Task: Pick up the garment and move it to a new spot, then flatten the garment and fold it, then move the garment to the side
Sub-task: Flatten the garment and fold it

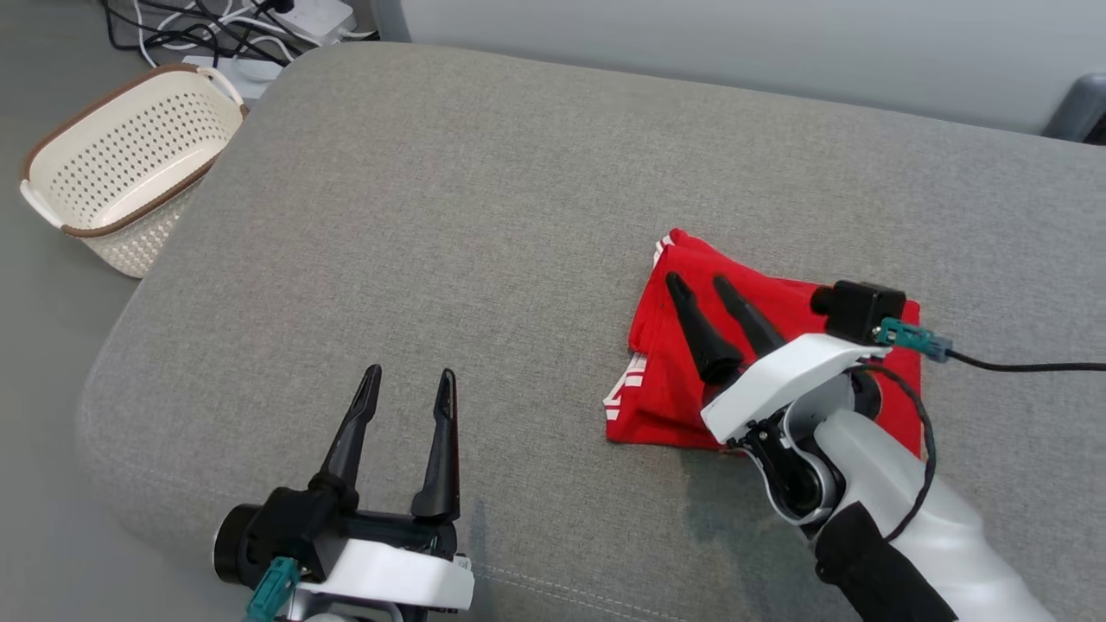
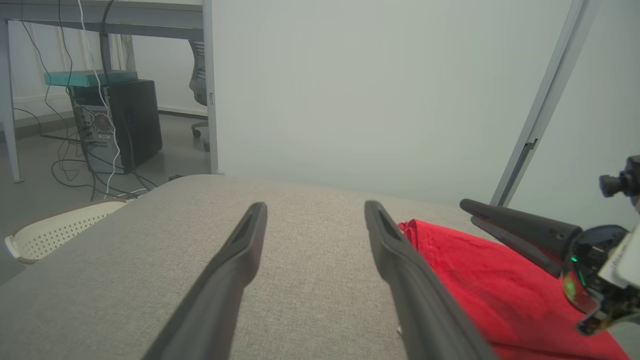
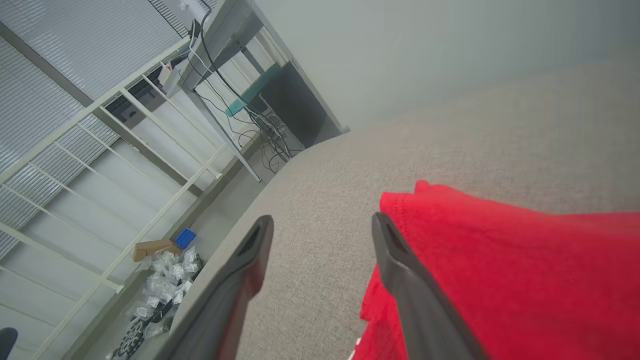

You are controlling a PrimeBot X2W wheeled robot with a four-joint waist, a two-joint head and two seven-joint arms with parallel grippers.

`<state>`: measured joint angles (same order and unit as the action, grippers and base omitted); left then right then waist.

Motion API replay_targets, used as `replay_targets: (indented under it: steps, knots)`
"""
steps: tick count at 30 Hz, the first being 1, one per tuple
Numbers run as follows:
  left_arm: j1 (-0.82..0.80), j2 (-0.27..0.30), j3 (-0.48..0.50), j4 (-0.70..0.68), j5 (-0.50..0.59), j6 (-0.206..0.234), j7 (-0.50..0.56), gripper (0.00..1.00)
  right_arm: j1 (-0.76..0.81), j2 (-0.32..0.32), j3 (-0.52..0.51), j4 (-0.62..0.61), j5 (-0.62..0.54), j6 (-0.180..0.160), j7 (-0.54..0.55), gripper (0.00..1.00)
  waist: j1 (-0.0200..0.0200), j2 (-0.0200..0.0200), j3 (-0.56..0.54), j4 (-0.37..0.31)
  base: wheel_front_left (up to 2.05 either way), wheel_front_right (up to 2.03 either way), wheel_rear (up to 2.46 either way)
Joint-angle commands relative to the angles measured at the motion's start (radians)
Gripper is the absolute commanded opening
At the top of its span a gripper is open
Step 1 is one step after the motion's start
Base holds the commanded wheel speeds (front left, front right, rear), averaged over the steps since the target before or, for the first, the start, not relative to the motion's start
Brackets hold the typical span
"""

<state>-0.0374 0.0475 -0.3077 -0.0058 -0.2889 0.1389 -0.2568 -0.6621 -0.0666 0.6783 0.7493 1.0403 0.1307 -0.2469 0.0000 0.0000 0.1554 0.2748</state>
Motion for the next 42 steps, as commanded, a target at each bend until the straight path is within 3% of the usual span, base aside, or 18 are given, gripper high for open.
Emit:
replay_targets:
  steps: [1,8,16,27,42]
  knots:
    - [-0.031,0.003,0.038,-0.023,0.011,0.004,-0.005,1.0,-0.021,0.016,-0.019,-0.038,-0.057,0.0,-0.014,1.0,0.0,0.0,-0.01,-0.016,0.0,0.0,0.0]
    - [-0.029,0.003,0.058,-0.029,0.015,0.001,-0.005,1.0,0.055,-0.003,-0.202,-0.155,-0.381,0.0,-0.015,1.0,0.0,0.0,-0.028,-0.088,0.0,0.0,0.0]
    - [-0.038,0.003,0.078,-0.027,0.013,-0.002,-0.005,1.0,0.174,-0.029,-0.358,-0.31,-0.638,0.0,-0.015,1.0,0.0,0.0,-0.034,-0.201,0.0,0.0,0.0]
    - [-0.009,0.003,0.157,-0.005,0.012,-0.018,-0.005,1.0,0.327,-0.017,-0.447,-0.435,-0.72,0.0,-0.015,1.0,0.0,0.0,-0.086,-0.363,0.0,0.0,0.0]
    - [0.061,0.003,0.217,0.021,0.02,-0.048,-0.005,1.0,0.498,-0.054,-0.509,-0.535,-0.736,0.0,-0.015,1.0,0.0,0.0,-0.149,-0.396,0.0,0.0,0.0]
